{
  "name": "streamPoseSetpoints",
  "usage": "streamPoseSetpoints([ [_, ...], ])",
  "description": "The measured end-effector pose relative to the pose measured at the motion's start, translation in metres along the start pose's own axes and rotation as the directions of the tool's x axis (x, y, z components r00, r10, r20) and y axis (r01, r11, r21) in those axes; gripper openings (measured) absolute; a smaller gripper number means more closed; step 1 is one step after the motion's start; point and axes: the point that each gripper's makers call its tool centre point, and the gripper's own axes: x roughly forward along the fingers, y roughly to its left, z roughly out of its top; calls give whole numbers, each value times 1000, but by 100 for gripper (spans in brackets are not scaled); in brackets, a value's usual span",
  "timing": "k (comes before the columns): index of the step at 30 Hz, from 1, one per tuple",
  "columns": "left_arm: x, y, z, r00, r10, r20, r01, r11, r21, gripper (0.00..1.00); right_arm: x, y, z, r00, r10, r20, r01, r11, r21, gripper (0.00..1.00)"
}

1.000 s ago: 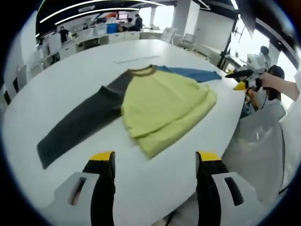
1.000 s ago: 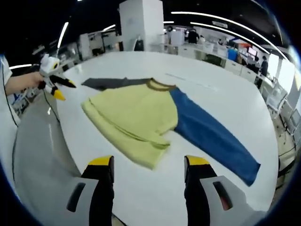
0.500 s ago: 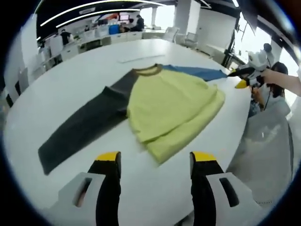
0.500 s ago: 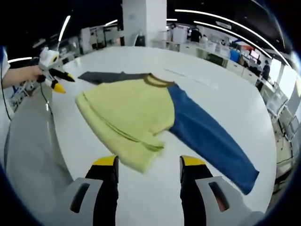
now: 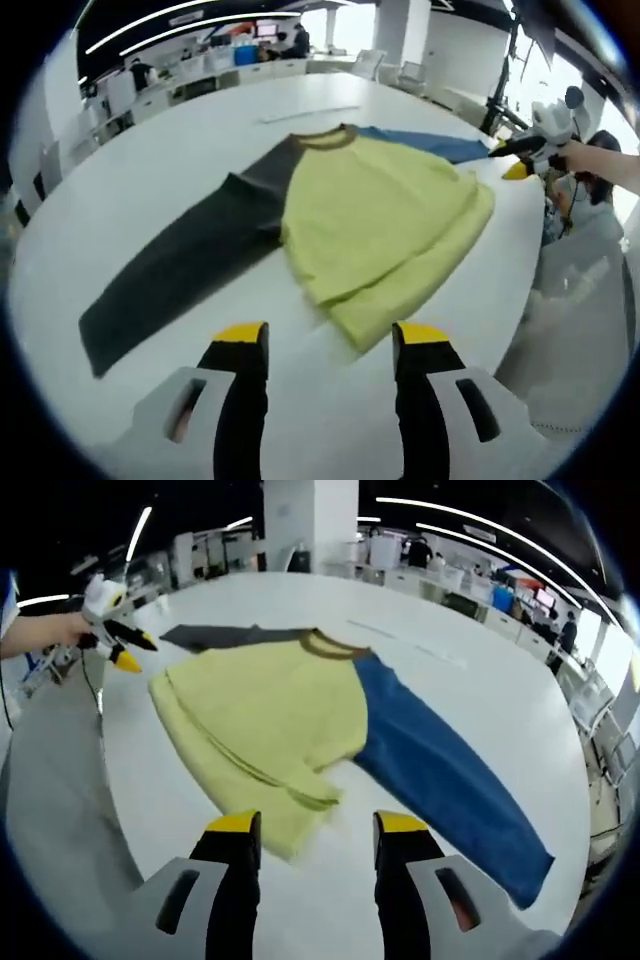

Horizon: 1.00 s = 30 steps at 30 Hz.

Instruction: Fold the garment on the visible template until the final outline fits inside the template.

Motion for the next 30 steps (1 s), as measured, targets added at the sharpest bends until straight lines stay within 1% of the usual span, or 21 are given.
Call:
streamPoseSetpoints([
  [4, 4, 2, 0, 1000, -2, -6, 2, 1000, 3, 42, 7, -2, -2, 1000, 2, -16, -2, 1000, -27, 43],
  [7, 8, 3, 0, 1000, -2, -10, 2, 1000, 8, 42, 12, -2, -4, 1000, 7, -26, -8, 999, -34, 42],
  [11, 11, 5, 1, 1000, -2, -11, 2, 1000, 21, 41, 20, -4, -7, 999, 6, -47, -9, 998, -70, 40],
  [18, 19, 9, 1, 1000, 6, -18, -5, 999, 41, 38, 26, -8, -7, 998, 5, -55, -10, 996, -87, 38],
  [24, 24, 11, 3, 1000, 11, -17, -10, 999, 50, 38, 30, -11, -8, 998, -3, -65, -4, 993, -117, 34],
  [30, 29, 11, 3, 1000, 14, -24, -13, 998, 69, 37, 36, -12, -8, 997, -1, -74, -10, 990, -143, 34],
])
